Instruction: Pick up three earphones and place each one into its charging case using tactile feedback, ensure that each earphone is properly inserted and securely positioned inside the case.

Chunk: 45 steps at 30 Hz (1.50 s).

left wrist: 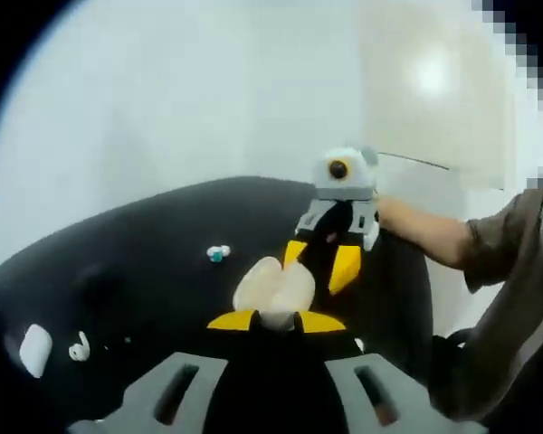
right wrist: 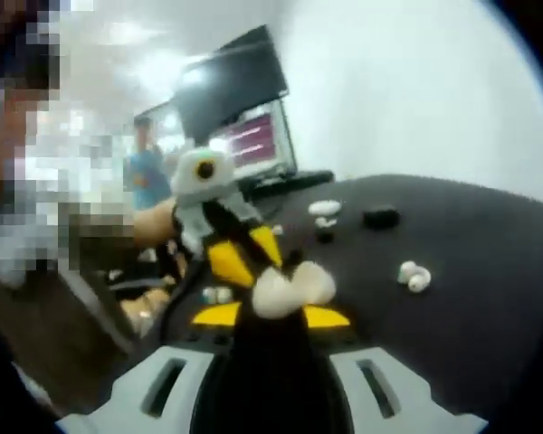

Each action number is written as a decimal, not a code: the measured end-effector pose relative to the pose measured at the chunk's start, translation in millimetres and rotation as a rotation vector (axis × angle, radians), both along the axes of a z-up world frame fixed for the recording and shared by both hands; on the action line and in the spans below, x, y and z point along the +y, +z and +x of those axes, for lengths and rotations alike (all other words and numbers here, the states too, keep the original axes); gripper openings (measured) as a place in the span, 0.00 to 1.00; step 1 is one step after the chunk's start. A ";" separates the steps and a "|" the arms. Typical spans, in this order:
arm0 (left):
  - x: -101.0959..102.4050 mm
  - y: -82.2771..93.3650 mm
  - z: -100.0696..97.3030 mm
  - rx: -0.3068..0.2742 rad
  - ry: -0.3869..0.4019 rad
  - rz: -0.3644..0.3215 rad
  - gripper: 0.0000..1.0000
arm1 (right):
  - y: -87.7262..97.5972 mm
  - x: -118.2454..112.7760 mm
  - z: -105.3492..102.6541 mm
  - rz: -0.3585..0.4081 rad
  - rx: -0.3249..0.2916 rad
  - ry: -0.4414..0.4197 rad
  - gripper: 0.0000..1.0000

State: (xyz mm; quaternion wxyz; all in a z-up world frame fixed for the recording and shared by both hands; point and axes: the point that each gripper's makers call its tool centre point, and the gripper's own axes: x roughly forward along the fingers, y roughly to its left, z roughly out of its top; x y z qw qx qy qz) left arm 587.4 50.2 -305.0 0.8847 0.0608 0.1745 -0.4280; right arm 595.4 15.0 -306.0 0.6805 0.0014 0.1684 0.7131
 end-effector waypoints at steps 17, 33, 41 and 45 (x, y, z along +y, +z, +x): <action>-25.4 6.1 -10.1 -0.129 -0.106 0.075 0.10 | -3.3 2.0 -5.1 -0.034 0.114 0.006 0.23; 18.6 11.9 -20.8 0.018 -0.076 -0.009 0.20 | -4.6 1.1 -13.3 -0.013 -0.177 0.080 0.20; 2.2 -5.2 -5.0 0.108 -0.120 -0.097 0.21 | -5.4 -0.1 -12.3 -0.014 -0.277 0.091 0.19; -8.0 0.6 -4.2 0.139 -0.160 -0.169 0.24 | -3.7 0.8 -13.3 -0.008 -0.369 0.106 0.19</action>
